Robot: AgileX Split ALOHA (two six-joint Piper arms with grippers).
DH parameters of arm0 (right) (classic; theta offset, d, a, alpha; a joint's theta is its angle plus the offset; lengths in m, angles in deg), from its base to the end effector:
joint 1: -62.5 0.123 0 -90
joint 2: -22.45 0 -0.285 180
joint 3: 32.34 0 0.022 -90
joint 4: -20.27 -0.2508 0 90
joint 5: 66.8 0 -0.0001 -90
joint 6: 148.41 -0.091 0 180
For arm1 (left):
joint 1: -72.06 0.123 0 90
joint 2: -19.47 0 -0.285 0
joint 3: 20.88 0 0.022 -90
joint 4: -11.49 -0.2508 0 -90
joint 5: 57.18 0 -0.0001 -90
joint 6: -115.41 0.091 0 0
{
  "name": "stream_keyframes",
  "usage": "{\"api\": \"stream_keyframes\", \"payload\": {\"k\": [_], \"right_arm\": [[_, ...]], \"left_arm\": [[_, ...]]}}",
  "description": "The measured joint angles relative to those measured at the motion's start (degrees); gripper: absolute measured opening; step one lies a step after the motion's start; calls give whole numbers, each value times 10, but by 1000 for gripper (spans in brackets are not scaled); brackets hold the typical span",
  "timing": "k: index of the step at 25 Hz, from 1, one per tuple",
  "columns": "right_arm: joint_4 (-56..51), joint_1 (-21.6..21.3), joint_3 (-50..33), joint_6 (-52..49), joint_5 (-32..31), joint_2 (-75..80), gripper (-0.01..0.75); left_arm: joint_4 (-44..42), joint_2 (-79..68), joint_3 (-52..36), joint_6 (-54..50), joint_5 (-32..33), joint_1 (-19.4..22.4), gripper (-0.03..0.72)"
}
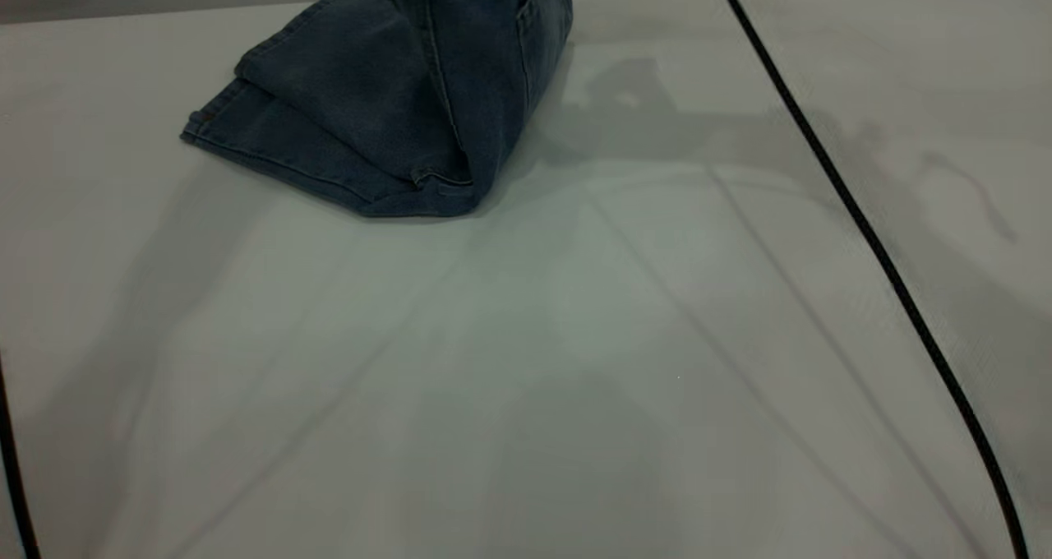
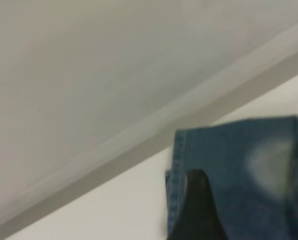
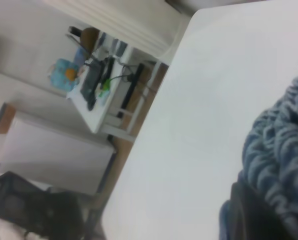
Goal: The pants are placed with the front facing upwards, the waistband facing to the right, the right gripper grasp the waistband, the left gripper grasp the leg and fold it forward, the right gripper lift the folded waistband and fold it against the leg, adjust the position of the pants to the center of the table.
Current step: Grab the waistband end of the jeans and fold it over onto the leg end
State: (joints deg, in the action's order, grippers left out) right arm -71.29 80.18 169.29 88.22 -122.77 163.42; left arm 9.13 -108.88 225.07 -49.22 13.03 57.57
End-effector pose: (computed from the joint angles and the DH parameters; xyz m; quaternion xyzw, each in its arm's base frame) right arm 0.4498 0.2226 0.1756 -0.1209 0.7827 0.5654 0.2302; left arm 0.4422 -0.1106 0.4206 0.2345 0.8850 0.0236 0.4016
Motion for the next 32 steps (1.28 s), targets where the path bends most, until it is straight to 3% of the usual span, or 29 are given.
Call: {"api": "stream_keyframes", "payload": {"k": [10, 24, 27, 32], "right_arm": [[-10, 40, 21, 10, 95, 42, 60], [-60, 51, 130, 9, 80, 137, 80], [-59, 57, 132, 9, 70, 137, 167], [-60, 63, 136, -2, 77, 137, 451]], "left_arm": [[43, 15, -1, 1, -2, 0, 481], [43, 15, -1, 2, -2, 0, 481], [44, 15, -1, 2, -2, 0, 481], [46, 15, -1, 2, -2, 0, 481]]}}
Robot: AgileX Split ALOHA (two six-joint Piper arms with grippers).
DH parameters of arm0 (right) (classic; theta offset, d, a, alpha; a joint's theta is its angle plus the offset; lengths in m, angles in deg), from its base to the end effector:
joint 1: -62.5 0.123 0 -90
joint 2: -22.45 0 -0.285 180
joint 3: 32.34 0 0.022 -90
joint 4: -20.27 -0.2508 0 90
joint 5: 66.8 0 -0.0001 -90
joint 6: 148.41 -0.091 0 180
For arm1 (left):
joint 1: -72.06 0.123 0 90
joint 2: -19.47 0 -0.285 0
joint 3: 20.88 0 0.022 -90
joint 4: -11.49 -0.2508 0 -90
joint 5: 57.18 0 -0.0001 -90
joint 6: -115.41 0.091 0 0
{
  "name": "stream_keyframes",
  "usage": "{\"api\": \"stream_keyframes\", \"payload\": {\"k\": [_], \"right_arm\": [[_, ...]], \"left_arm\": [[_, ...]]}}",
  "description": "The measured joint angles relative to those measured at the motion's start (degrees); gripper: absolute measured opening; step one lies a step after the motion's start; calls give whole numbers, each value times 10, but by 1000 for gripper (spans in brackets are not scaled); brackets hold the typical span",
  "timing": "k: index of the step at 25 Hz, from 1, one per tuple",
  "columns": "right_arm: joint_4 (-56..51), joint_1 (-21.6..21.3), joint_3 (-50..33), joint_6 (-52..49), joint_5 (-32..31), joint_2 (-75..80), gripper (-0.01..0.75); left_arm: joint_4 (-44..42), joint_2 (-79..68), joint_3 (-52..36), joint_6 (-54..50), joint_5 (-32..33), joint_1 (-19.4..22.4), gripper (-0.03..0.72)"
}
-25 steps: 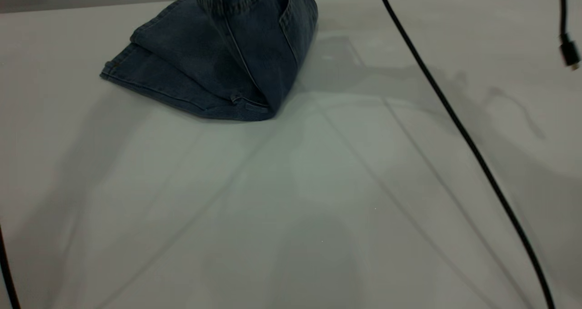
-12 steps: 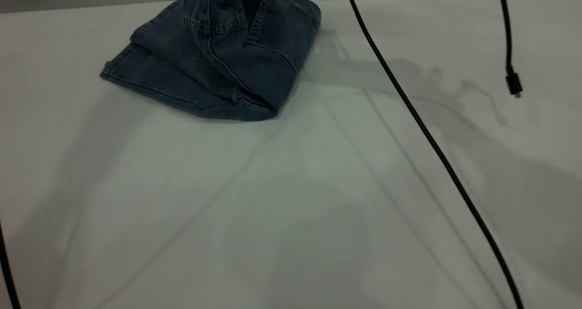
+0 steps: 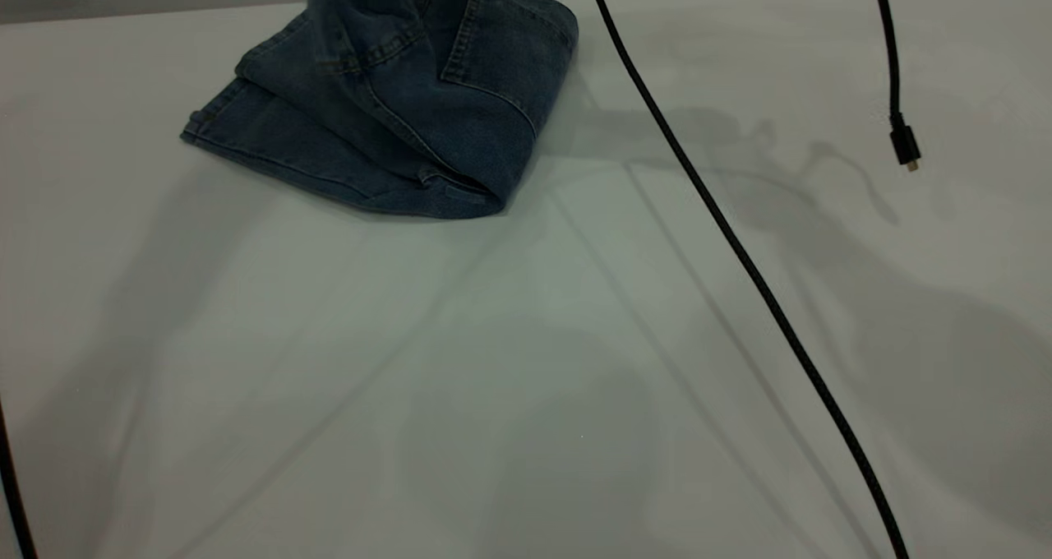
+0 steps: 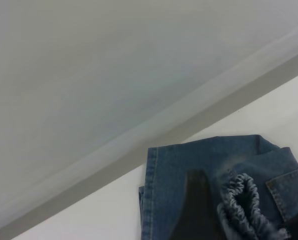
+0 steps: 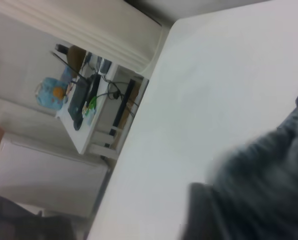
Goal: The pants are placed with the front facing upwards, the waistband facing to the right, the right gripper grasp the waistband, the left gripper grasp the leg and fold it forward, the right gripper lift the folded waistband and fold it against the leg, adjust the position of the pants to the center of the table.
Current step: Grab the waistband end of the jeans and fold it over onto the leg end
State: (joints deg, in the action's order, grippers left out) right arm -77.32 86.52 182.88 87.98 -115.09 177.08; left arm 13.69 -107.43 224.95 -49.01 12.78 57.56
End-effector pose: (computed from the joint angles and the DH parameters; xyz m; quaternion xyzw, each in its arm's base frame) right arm 0.4694 0.2830 0.1192 -0.0886 0.7827 0.5681 0.2384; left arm 0.4334 -0.1155 0.4317 0.2376 0.8783 -0.0152 0.4145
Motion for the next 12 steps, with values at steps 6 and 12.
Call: {"api": "stream_keyframes", "payload": {"k": [6, 12], "right_arm": [[13, -6, 0, -14, 14, -3, 613], [61, -62, 0, -39, 10, -10, 586]], "left_arm": [[0, -1, 0, 0, 0, 0, 481], [-4, -2, -2, 0, -1, 0, 481]]}}
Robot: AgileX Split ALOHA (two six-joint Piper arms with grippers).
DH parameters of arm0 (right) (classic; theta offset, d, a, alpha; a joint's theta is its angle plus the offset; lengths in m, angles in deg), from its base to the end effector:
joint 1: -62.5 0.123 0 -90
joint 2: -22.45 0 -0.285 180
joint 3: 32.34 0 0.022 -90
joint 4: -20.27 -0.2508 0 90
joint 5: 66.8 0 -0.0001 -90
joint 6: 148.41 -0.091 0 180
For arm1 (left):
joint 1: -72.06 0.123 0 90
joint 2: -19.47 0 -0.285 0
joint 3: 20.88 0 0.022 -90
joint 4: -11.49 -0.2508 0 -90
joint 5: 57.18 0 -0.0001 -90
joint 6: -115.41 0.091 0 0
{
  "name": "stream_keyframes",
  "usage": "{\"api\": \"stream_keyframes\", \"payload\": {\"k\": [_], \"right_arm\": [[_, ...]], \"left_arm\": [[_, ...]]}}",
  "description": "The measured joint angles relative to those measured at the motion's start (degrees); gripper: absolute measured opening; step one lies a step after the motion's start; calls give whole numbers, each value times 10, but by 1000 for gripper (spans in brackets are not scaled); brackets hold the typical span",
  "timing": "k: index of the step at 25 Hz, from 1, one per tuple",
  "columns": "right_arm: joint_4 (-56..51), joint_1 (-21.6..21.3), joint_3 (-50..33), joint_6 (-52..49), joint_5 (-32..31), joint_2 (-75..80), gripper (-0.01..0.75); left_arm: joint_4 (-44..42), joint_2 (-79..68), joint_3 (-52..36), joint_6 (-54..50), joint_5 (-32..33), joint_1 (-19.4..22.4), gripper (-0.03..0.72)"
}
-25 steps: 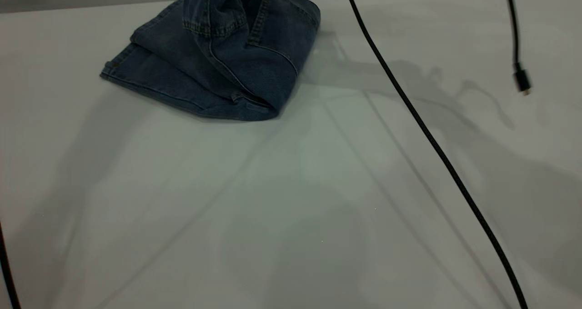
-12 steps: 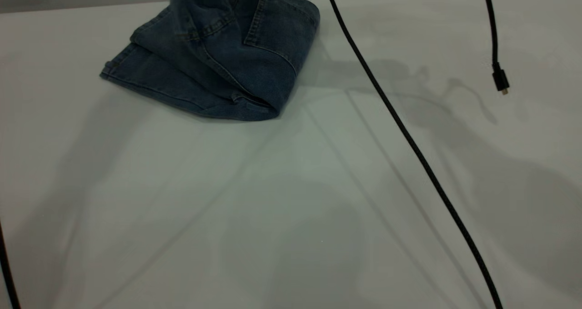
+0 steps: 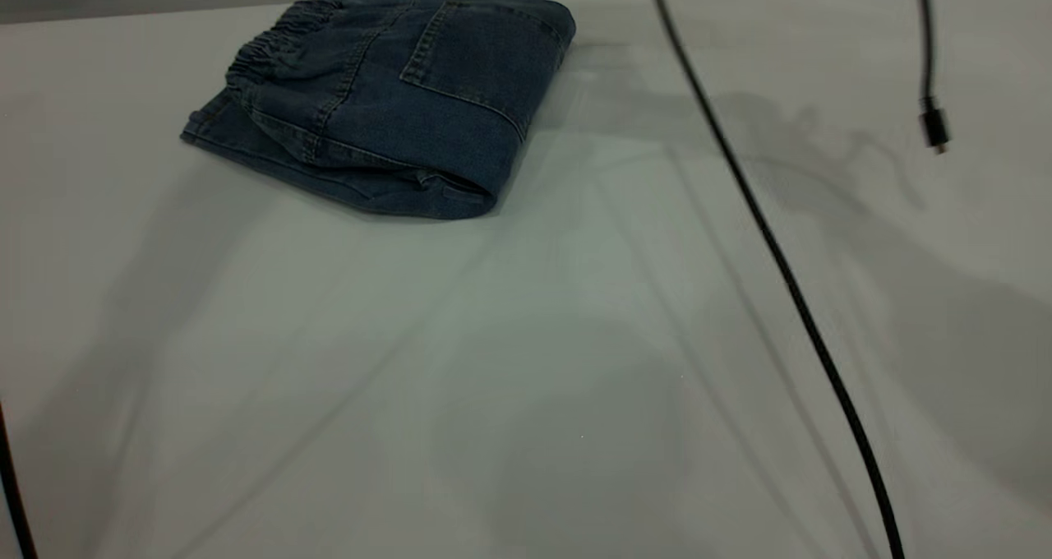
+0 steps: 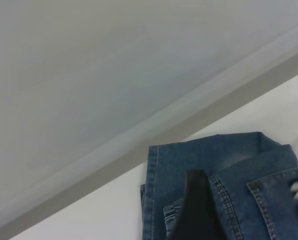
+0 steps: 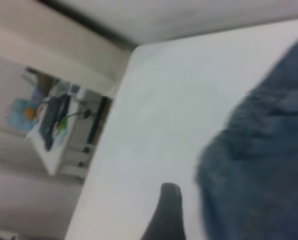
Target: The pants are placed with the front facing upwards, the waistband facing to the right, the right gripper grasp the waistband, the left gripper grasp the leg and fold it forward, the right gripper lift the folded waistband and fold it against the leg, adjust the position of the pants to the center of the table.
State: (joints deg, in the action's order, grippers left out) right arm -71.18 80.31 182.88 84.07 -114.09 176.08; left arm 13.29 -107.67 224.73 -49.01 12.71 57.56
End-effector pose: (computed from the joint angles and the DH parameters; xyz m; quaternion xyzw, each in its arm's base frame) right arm 0.4950 0.2293 0.1218 -0.0583 0.8061 0.5301 0.2565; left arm 0.4352 -0.1153 0.4288 0.2376 0.8798 -0.0118 0.4114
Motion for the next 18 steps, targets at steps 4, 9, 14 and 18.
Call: {"api": "stream_keyframes", "payload": {"k": [4, 9, 14, 18], "right_arm": [[71, -57, 0, -46, -1, -16, 584], [194, -132, 11, -138, -38, -39, 583], [367, -188, 42, -254, -67, -65, 583], [512, -212, 83, -350, -121, -70, 582]], "left_arm": [[8, -13, -1, 0, 1, 0, 481], [19, -49, -4, -18, 0, 0, 481], [15, -95, -5, -45, 0, -13, 481], [12, -135, -5, -38, 0, -35, 481]]}}
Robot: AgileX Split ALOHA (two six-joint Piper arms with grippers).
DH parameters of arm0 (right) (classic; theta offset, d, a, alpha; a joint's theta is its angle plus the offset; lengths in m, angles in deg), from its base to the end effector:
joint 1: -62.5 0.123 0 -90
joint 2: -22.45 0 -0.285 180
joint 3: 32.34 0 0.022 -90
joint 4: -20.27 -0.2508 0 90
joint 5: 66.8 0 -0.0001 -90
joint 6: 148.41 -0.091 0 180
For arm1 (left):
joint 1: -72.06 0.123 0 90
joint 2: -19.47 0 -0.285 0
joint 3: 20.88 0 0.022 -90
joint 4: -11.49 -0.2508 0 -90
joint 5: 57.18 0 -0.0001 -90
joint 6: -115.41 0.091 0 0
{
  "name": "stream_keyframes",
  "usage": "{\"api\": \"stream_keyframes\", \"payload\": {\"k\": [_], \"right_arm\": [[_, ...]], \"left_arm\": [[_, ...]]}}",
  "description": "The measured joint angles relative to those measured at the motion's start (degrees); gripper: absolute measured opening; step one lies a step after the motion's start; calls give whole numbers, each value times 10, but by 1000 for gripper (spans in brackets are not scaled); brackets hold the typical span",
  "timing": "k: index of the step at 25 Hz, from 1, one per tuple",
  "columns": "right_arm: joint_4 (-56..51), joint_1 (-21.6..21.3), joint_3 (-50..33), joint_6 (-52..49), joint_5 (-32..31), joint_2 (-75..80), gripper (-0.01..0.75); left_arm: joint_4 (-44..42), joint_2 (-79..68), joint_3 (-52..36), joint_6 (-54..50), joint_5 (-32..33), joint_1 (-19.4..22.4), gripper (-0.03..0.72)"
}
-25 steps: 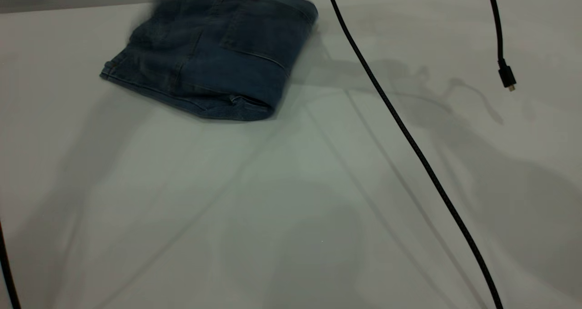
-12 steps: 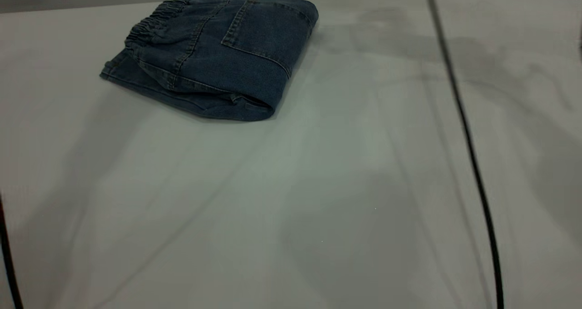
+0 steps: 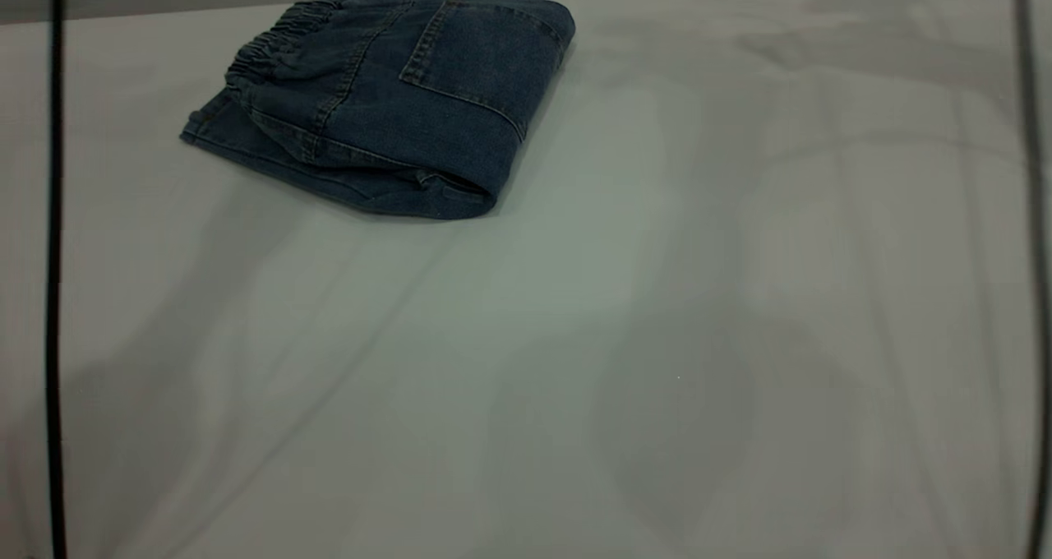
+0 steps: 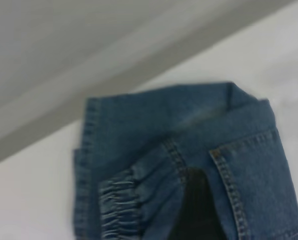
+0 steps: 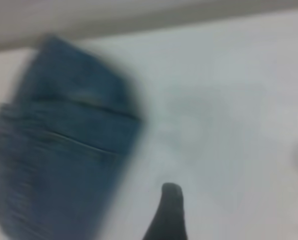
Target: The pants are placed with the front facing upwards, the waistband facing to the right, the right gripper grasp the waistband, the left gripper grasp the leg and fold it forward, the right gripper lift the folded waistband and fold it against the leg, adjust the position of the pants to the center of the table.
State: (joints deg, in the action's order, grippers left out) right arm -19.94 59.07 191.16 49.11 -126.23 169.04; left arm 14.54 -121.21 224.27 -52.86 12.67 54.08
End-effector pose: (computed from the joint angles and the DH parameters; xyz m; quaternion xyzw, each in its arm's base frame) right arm 0.5207 0.0195 0.1758 0.0130 0.9368 0.2878 0.1983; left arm 0.4831 -0.1616 0.3127 0.2434 0.9228 -0.0428 0.2955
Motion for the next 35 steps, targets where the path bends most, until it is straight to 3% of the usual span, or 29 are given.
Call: {"api": "stream_keyframes", "payload": {"k": [6, 35], "right_arm": [[111, -5, 44, -32, -70, 0, 569], [104, -4, 44, -33, -60, 0, 566]], "left_arm": [[-17, -75, 0, 2, 0, -13, 481], [-17, -231, 1, 45, -1, -13, 481]]}}
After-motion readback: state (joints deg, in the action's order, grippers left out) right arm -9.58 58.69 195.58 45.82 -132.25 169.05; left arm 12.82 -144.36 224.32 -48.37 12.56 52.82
